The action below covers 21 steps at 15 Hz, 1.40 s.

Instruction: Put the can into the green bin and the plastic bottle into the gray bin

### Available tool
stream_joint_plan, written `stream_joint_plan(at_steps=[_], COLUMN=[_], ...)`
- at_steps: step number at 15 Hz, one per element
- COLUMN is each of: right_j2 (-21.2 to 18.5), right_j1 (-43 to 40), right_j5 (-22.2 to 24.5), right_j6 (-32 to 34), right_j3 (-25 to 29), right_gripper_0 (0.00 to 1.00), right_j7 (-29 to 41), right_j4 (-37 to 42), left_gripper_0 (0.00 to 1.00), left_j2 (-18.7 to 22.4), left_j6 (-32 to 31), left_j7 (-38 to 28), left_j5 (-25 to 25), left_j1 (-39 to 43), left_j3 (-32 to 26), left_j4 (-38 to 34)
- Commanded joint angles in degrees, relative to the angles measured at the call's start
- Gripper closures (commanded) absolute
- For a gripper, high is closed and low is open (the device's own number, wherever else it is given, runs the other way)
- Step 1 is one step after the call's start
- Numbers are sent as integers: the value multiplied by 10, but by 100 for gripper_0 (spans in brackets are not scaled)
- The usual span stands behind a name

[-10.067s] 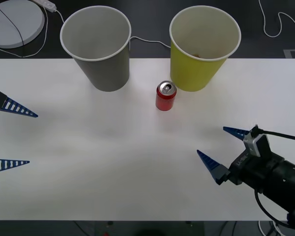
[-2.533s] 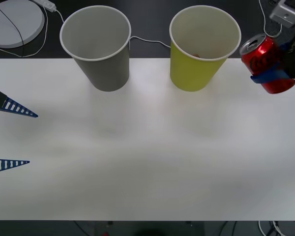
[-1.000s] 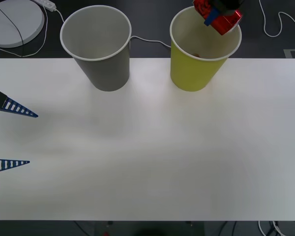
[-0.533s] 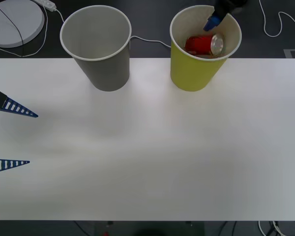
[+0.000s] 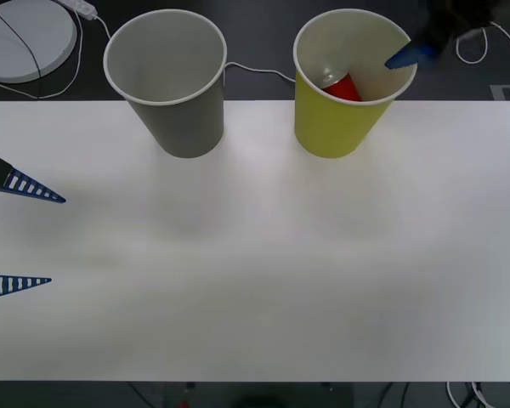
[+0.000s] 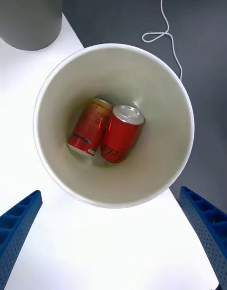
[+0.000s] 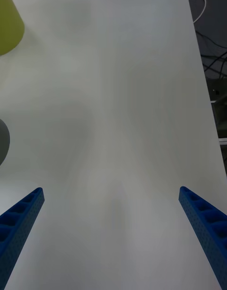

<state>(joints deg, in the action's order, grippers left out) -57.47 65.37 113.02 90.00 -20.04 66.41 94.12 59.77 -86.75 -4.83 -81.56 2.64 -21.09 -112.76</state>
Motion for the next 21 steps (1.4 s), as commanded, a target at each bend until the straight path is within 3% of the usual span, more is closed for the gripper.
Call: stream_joint_plan(at_steps=[1,6,8,13,21], right_j2=[-25,-33,-33,-30,-9], right_j1=[-112,-305,-379,-534,-692], right_j5=[-27,-57,-66,-145,-260], right_j6=[0,-3,-17,-61,-114], right_j3=[98,250,297,387,465], right_gripper_0=[0,0,0,0,0], right_j7=[-29,-56,-102,-226,-436], right_j4=[101,255,297,320,288], left_gripper_0=[0,0,0,0,0], left_j2=[0,0,0,0,0], left_j6=[0,0,0,0,0], left_j7=[0,0,0,0,0], left_j5=[0,0,0,0,0], left_j1=[0,0,0,0,0], left_j3=[0,0,0,0,0], left_j4=[0,0,0,0,0])
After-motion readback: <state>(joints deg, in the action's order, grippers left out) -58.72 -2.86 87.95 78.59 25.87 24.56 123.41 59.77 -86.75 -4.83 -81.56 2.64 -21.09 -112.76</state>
